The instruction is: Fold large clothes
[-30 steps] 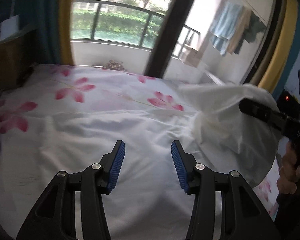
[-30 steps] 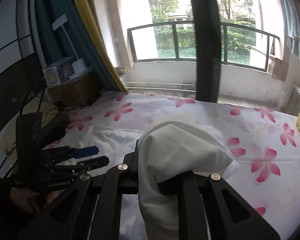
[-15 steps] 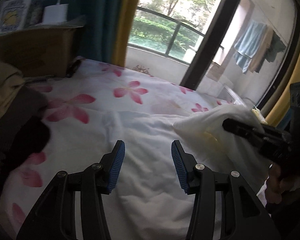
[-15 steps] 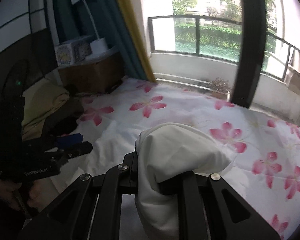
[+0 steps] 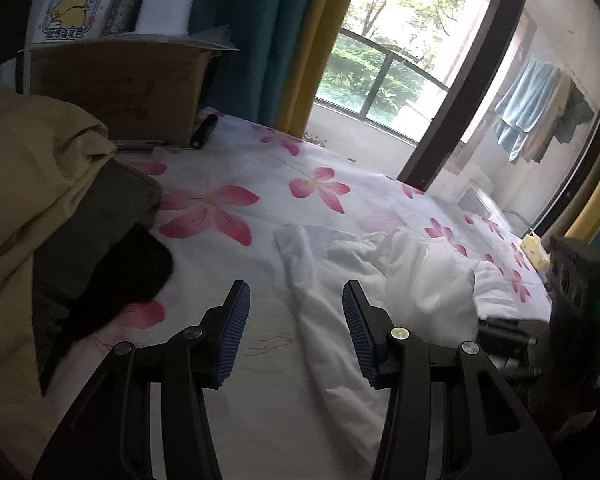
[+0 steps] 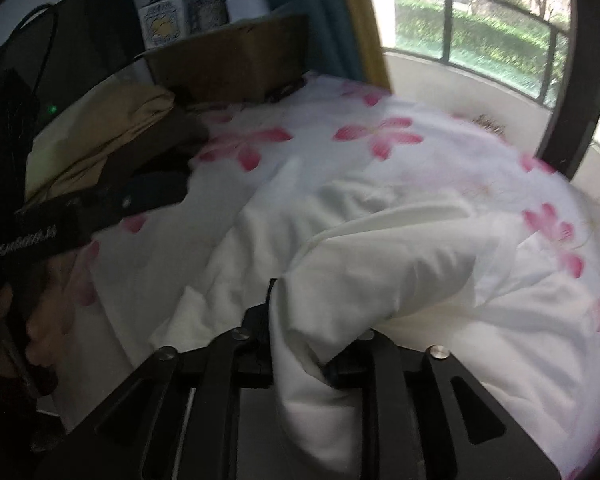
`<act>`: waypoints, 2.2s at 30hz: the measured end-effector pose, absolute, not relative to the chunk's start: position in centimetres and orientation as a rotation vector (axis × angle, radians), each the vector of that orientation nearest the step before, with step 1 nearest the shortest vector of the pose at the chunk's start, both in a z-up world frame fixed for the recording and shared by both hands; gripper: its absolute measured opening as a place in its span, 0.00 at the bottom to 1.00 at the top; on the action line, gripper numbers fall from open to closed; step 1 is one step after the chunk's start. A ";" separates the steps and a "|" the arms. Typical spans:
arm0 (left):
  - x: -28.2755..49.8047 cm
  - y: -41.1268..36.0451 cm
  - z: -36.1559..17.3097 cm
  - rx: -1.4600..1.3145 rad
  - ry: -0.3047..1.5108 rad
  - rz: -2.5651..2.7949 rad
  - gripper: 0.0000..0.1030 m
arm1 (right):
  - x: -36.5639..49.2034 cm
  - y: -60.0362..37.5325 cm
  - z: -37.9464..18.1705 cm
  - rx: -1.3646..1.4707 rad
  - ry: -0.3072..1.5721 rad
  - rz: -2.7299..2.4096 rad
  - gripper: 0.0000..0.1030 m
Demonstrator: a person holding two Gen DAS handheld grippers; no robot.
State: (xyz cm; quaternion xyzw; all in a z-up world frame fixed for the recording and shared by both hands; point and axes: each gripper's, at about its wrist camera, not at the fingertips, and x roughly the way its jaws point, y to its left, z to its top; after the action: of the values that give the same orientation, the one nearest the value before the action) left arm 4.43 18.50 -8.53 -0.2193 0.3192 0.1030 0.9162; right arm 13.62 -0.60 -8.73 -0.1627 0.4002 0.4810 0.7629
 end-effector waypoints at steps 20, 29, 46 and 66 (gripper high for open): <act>9.6 11.7 -6.1 -0.315 0.660 -0.054 0.48 | 8.6 -6.3 -6.5 -0.372 0.850 1.227 0.69; 11.8 8.7 -11.2 -0.191 0.865 -0.071 0.48 | 10.2 -11.9 -4.6 -0.295 0.791 1.068 0.69; 7.6 14.7 -9.8 -0.298 0.729 0.164 0.07 | 17.1 -15.6 -6.2 -0.286 0.792 0.744 0.73; 13.6 7.9 -10.2 -0.043 0.889 -0.108 0.32 | 17.4 -17.1 -4.3 -0.256 0.740 0.716 0.73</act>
State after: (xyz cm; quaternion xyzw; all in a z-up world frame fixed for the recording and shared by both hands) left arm 13.63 7.90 -10.15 -0.0206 0.4297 -0.0522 0.9012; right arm 17.42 -17.08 -4.30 -0.1221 0.3530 0.3416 0.8624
